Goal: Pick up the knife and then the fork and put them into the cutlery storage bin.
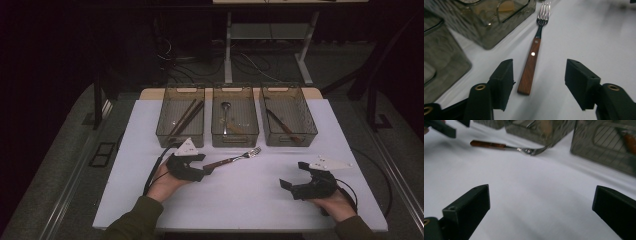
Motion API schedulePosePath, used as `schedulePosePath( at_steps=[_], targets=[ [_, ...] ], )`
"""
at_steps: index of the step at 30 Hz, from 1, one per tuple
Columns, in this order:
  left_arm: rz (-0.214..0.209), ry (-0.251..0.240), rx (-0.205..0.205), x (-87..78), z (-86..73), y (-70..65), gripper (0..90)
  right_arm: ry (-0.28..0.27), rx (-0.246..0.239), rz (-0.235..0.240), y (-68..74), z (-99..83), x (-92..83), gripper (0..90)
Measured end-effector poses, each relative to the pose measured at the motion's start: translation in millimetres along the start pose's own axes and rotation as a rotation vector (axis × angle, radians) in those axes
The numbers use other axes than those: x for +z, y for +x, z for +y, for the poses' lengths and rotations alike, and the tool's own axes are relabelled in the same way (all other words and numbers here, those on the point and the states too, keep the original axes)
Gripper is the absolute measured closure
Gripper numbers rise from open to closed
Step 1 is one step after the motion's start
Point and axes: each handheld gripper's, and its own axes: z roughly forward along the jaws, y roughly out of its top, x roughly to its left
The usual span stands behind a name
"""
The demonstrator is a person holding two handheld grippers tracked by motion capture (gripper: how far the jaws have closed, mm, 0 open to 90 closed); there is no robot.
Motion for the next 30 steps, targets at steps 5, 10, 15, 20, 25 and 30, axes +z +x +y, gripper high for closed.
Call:
schedulePosePath(
  at_steps=[5, 10, 15, 20, 25, 30],
  targets=[
    [-0.014, 0.018, 0.036, 20.7, 13.6, 0.8, 52.4, 0.036, -0.031, 0.009, 6.4, -3.0, 4.8, 1.0],
    [-0.033, 0.014, 0.045, 39.3, 26.2, 5.5, 60.4, 0.035, -0.026, 0.019, 5.9, -3.1, 5.4, 1.1],
    [-0.054, 0.031, 0.044, 59.3, 32.4, 10.8, 65.4, 0.032, -0.030, 0.025, 6.2, -2.8, 5.8, 1.1],
    [-0.079, 0.054, 0.059, 75.0, 34.3, 10.4, 69.0, 0.036, -0.033, 0.027, 6.2, -2.9, 6.8, 1.1],
    [-0.077, 0.071, 0.070, 81.0, 34.8, 9.4, 71.8, 0.032, -0.033, 0.030, 6.4, -2.5, 6.3, 1.1],
    [-0.069, 0.082, 0.073, 86.1, 32.1, 7.4, 74.0, 0.030, -0.033, 0.030, 6.1, -2.3, 6.1, 1.1]
  ],
)
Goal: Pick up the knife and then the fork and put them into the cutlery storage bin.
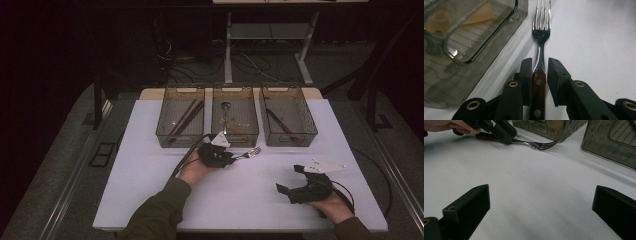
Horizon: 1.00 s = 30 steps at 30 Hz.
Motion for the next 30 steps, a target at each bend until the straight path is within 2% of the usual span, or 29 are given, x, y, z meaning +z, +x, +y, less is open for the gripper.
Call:
schedulePosePath(
  at_steps=[3, 7, 14, 16, 17, 21, 26, 28, 30],
  targets=[
    [-0.012, 0.015, 0.018, -1.8, -1.1, 3.4, 75.0, -0.001, 0.000, 0.000, 0.3, 0.2, 0.0, 1.1],
    [-0.013, 0.003, 0.008, -1.2, -1.6, 2.6, 76.8, -0.003, 0.001, 0.001, 0.1, 0.3, -0.2, 1.1],
    [-0.015, 0.014, 0.019, -3.2, -0.8, -0.3, 77.4, -0.011, 0.009, -0.004, -0.6, 1.6, 0.3, 1.0],
    [-0.018, 0.017, 0.018, -5.1, 0.0, -3.7, 77.5, -0.021, 0.023, -0.005, -1.1, 2.9, 0.1, 1.1],
    [-0.019, -0.001, 0.000, -5.7, 0.6, -6.8, 77.5, -0.032, 0.033, -0.002, -1.5, 3.8, 0.2, 1.1],
    [-0.020, -0.004, 0.013, -16.6, 4.0, -13.4, 77.5, -0.066, 0.080, 0.013, -2.7, 8.6, 1.2, 1.1],
    [-0.016, -0.032, 0.012, -29.7, 7.5, -25.8, 77.5, -0.056, 0.092, 0.004, 0.3, 23.1, 5.0, 1.1],
    [-0.014, -0.047, 0.006, -34.6, 8.3, -31.0, 77.5, -0.058, 0.086, 0.009, 1.7, 30.5, 7.6, 6.0],
    [-0.001, -0.045, 0.019, -39.5, 9.3, -36.1, 77.5, -0.066, 0.095, 0.015, 3.4, 37.5, 12.0, 7.7]
  ],
)
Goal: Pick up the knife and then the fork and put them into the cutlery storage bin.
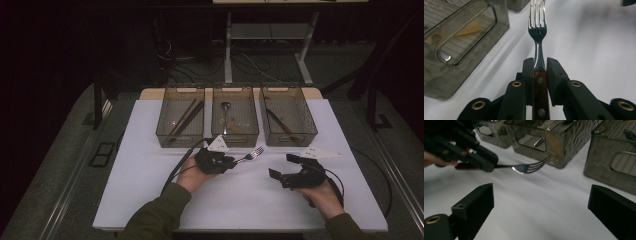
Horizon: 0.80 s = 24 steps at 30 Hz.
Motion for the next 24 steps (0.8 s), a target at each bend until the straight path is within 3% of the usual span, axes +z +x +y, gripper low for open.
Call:
schedulePosePath(
  at_steps=[1, 3, 9, 13, 18, 24],
  targets=[
    [0.000, -0.008, -0.003, -2.0, 0.1, -2.6, 77.5, -0.004, 0.008, 0.003, 0.7, 2.9, 2.8, 14.4],
    [0.012, -0.022, 0.001, -5.7, 0.6, -8.3, 77.5, -0.022, 0.038, 0.020, 1.7, 8.5, 9.1, 17.0],
    [0.020, -0.075, -0.003, -15.1, 2.2, -22.2, 77.5, -0.017, 0.085, 0.061, 1.4, 19.1, 28.9, 38.7],
    [0.025, -0.090, 0.001, -17.8, 2.9, -26.0, 77.5, -0.024, 0.118, 0.115, 0.7, 22.4, 36.4, 52.8],
    [0.023, -0.087, 0.007, -17.5, 3.1, -26.2, 77.5, -0.054, 0.155, 0.146, 0.2, 25.4, 38.9, 72.1],
    [0.013, -0.099, -0.015, -13.7, 2.6, -26.0, 77.2, -0.095, 0.176, 0.182, 0.9, 33.3, 31.8, 82.3]
  ],
)
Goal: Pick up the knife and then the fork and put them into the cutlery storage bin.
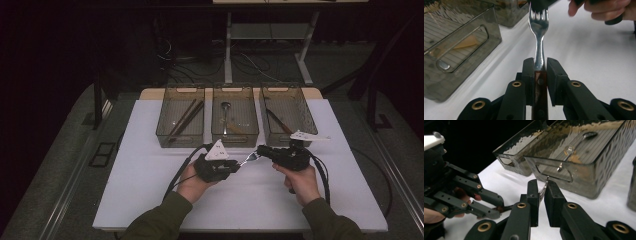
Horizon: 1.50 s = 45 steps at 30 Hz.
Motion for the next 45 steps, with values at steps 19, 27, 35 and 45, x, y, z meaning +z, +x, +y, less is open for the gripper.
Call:
schedulePosePath(
  at_steps=[19, 27, 35, 45],
  targets=[
    [-0.010, -0.096, -0.095, -39.9, -26.0, 15.2, 42.2, -0.030, -0.074, -0.103, -1.8, 38.8, -21.5, 86.0],
    [0.029, -0.091, -0.128, -66.8, -58.2, 23.2, 30.4, -0.085, -0.082, -0.177, -22.2, 69.4, -50.9, 86.0],
    [0.054, -0.072, -0.151, -87.1, -83.1, 27.8, 14.9, -0.160, -0.080, -0.285, -45.8, 110.9, -92.4, 86.0],
    [0.043, -0.071, -0.189, -89.2, -92.4, 29.0, 0.0, -0.179, -0.068, -0.477, -89.0, 148.7, -120.0, 86.0]
  ],
)
